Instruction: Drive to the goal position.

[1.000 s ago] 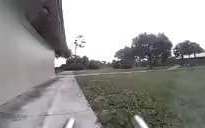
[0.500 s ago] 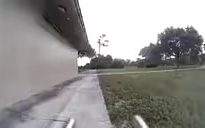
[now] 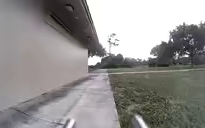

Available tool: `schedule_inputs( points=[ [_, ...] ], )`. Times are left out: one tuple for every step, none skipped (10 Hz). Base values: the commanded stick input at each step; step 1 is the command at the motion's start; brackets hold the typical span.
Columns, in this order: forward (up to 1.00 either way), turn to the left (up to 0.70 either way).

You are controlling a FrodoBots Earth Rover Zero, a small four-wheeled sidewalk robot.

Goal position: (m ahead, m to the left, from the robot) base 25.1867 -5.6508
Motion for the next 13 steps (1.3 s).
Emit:
schedule_inputs(
  points=[
    [0.70, 0.00],
    [0.70, 0.00],
    [0.70, 0.00],
    [0.70, 0.00],
    [0.70, 0.00],
    [0.70, 0.00],
    [0.70, 0.00],
    [0.70, 0.00],
    [0.70, 0.00],
    [0.70, 0.00],
    [0.70, 0.00],
    [0.70, 0.00],
    [0.70, 0.00]
  ],
)
